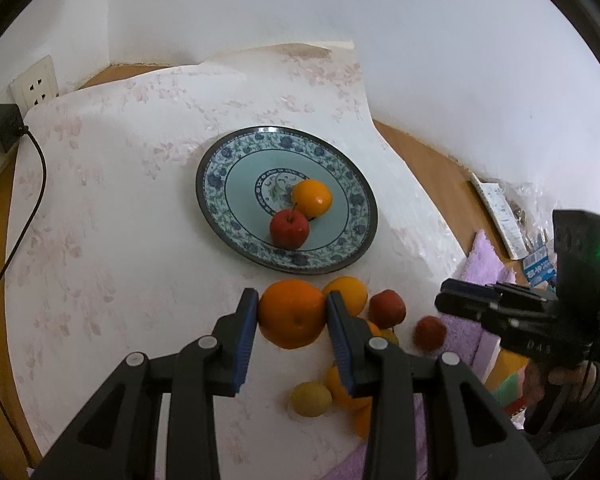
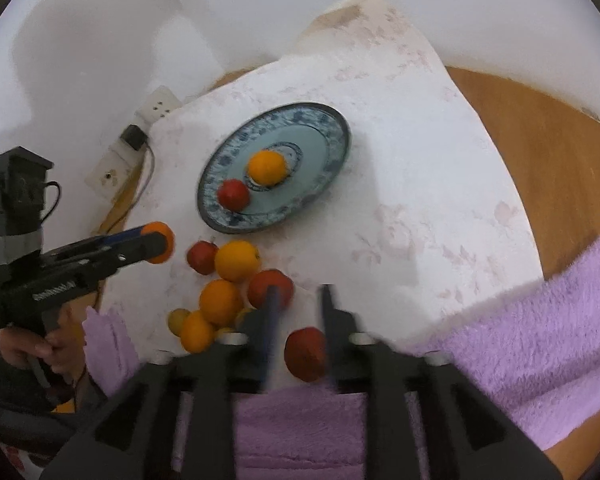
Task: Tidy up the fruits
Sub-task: 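Lift the orange with the left gripper while the right gripper lifts the red apple, then carry the orange with the left gripper while the right gripper carries the apple toward the plate, then open the left gripper releasing the orange while the right gripper releases the apple on the plate, then withdraw both open grippers from the plate back to the fruit pile, then grasp a red apple with the left gripper while the right gripper grasps a red apple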
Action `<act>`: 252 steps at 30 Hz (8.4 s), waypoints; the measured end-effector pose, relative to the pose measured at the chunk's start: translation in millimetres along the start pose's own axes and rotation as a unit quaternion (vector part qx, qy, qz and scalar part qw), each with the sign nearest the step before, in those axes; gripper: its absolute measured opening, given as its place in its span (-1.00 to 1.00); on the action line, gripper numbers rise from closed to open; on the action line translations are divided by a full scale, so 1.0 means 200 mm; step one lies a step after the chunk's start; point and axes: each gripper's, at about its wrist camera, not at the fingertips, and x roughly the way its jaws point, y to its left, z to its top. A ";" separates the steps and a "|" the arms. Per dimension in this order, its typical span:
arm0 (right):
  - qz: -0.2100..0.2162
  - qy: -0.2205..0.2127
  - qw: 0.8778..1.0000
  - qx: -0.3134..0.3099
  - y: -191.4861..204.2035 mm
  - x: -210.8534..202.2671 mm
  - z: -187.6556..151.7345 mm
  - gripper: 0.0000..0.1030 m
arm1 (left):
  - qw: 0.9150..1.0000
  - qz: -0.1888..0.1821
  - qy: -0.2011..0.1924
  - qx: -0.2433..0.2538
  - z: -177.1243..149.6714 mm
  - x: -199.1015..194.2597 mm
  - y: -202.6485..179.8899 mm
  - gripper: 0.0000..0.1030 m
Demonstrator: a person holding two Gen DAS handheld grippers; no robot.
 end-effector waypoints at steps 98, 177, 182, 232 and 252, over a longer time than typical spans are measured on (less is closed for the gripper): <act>0.055 -0.017 0.998 -0.017 0.19 0.22 0.35 -0.37 | 0.999 -0.038 -0.015 0.016 0.29 0.21 0.12 -0.29; 0.068 0.005 0.997 0.019 0.14 0.33 0.33 0.12 | 0.998 -0.061 -0.009 -0.029 0.25 0.30 0.16 0.35; 0.073 0.002 0.997 0.029 0.13 0.30 0.32 0.18 | 0.998 -0.061 -0.010 -0.026 0.25 0.28 0.14 0.51; 0.043 0.006 0.998 0.044 -0.03 0.20 0.08 0.57 | 0.998 -0.031 0.029 -0.044 -0.01 0.24 0.15 0.35; 0.061 0.040 0.997 0.038 0.02 0.23 0.03 -0.10 | 0.997 -0.060 0.031 -0.030 -0.04 0.24 0.08 -0.35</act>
